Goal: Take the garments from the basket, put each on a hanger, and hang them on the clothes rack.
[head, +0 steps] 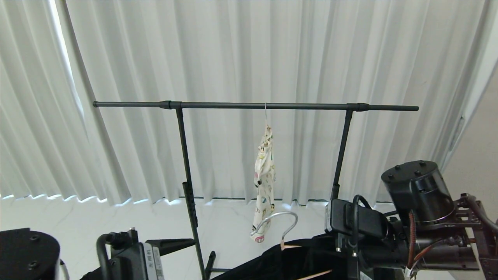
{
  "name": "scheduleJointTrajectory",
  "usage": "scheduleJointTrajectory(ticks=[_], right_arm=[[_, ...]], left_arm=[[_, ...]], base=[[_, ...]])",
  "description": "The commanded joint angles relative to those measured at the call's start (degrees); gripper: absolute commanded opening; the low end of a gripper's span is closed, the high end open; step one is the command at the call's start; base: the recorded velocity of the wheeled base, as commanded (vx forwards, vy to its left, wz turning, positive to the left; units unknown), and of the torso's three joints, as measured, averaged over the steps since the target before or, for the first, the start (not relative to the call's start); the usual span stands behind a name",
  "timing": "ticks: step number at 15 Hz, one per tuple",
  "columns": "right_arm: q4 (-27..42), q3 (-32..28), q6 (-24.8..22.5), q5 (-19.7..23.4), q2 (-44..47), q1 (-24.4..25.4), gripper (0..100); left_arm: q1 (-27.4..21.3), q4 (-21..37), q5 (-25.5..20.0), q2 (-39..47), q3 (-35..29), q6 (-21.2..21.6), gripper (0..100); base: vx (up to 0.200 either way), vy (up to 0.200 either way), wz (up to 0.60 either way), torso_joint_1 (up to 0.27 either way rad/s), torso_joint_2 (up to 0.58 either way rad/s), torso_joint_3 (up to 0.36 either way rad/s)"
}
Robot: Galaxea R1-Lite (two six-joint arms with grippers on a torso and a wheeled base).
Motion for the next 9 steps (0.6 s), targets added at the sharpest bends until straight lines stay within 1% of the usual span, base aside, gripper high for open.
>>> scheduleJointTrajectory(ticks=[1, 2, 3, 4, 6, 7, 9], right_arm=[[-0.08, 1.5, -0.1, -0.01, -1.77, -3.41, 0], [-0.08, 1.68, -0.1, -0.01, -2.39, -4.9, 0], [-0.08, 1.59, -0.1, -0.1, -3.44, -6.31, 0], [-0.08, 1.59, -0.1, -0.1, -4.15, -7.01, 0], [0.01, 1.68, -0.01, -0.28, -5.9, -7.36, 0], [-0.08, 1.68, -0.01, -1.16, -7.05, -7.1, 0], [-0.08, 1.41, -0.1, -1.51, -7.75, -6.48, 0]], left_arm=[[0.23, 0.06, 0.08, -4.35, 2.47, 0.04, 100], [0.93, 0.06, 0.16, -5.4, 4.66, -0.14, 100], [4.27, 0.06, 0.16, -5.93, 8.44, -0.32, 100], [7.26, 0.06, 0.16, -5.58, 9.58, -0.4, 100], [13.32, -0.03, 0.08, -2.68, 8.97, -0.23, 100], [16.22, -0.03, -0.28, 0.75, 7.12, -0.49, 100], [16.4, -0.03, -0.36, 4.88, 4.49, -0.05, 100]], base=[[0.0, 0.0, 0.0, 0.0, 0.0, 0.0], [0.0, 0.0, 0.0, 0.0, 0.0, 0.0], [0.0, 0.0, 0.0, 0.0, 0.0, 0.0], [0.0, 0.0, 0.0, 0.0, 0.0, 0.0], [0.0, 0.0, 0.0, 0.0, 0.0, 0.0], [0.0, 0.0, 0.0, 0.0, 0.0, 0.0], [0.0, 0.0, 0.0, 0.0, 0.0, 0.0]])
